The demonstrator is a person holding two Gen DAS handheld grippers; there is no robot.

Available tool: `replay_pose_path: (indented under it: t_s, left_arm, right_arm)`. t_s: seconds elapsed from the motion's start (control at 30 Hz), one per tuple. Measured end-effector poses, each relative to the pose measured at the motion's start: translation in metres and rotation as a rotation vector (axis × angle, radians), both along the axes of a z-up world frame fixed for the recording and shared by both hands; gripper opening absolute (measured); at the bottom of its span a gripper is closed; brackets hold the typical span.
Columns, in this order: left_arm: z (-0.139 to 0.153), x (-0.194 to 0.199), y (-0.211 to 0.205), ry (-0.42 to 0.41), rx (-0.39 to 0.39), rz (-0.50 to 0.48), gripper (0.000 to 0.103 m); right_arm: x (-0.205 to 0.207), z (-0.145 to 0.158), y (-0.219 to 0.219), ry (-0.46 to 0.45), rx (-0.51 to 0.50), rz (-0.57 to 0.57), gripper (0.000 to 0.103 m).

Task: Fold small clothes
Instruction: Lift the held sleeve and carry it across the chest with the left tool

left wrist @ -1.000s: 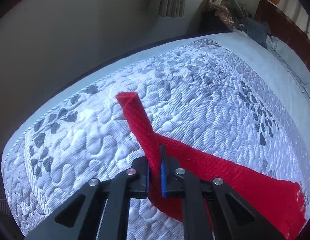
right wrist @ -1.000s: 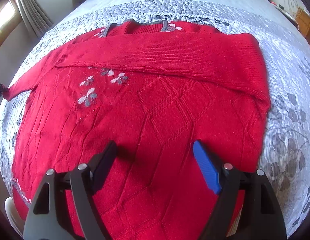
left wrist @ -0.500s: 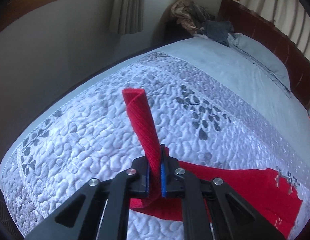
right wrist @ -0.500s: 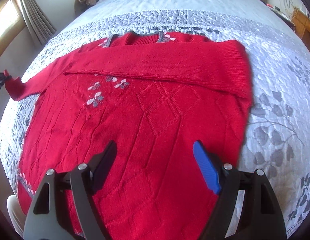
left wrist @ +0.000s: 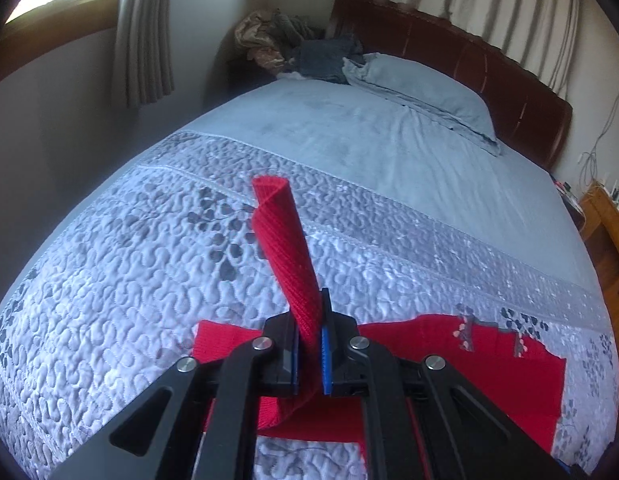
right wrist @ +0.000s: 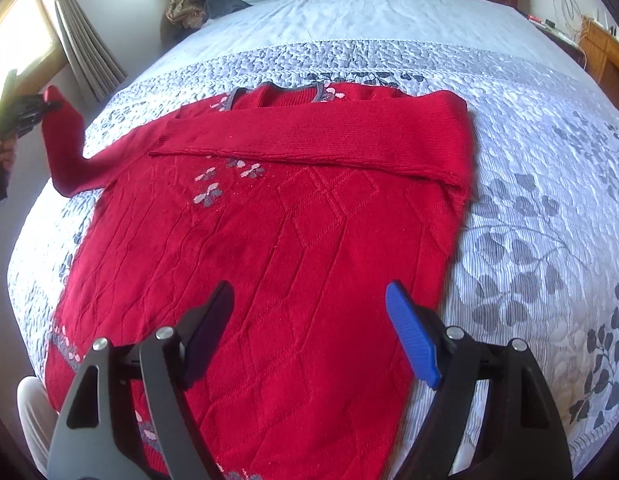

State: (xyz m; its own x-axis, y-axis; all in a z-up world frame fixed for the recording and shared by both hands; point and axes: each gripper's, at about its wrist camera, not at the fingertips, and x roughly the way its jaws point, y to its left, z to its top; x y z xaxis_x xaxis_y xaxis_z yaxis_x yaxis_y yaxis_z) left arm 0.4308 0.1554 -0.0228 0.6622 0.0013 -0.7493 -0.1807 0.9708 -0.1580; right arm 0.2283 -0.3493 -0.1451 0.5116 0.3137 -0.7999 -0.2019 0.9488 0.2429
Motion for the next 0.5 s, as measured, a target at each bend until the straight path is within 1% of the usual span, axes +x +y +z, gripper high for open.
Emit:
replay_pose_path:
  t_s: [0.1, 0.3, 0.4, 0.5]
  left_arm:
    - [0.002, 0.004, -0.027, -0.006, -0.011, -0.041, 0.008]
    - [0.002, 0.006, -0.098, -0.008, -0.011, -0.143, 0.008]
    - [-0.002, 0.007, -0.126, -0.004, 0.007, -0.187, 0.008]
    - [-0.011, 0.005, -0.158, 0.011, 0.007, -0.228, 0.008]
  right_arm:
    - [-0.002, -0.003, -0.003, 0.002, 0.007, 0.001, 0.078]
    - [-0.004, -0.004, -0.015, 0.002, 0.027, -0.013, 0.078]
    - [-0.005, -0.002, -0.021, -0.008, 0.037, -0.018, 0.078]
    - [-0.006, 0.000, -0.027, -0.010, 0.046, -0.025, 0.078]
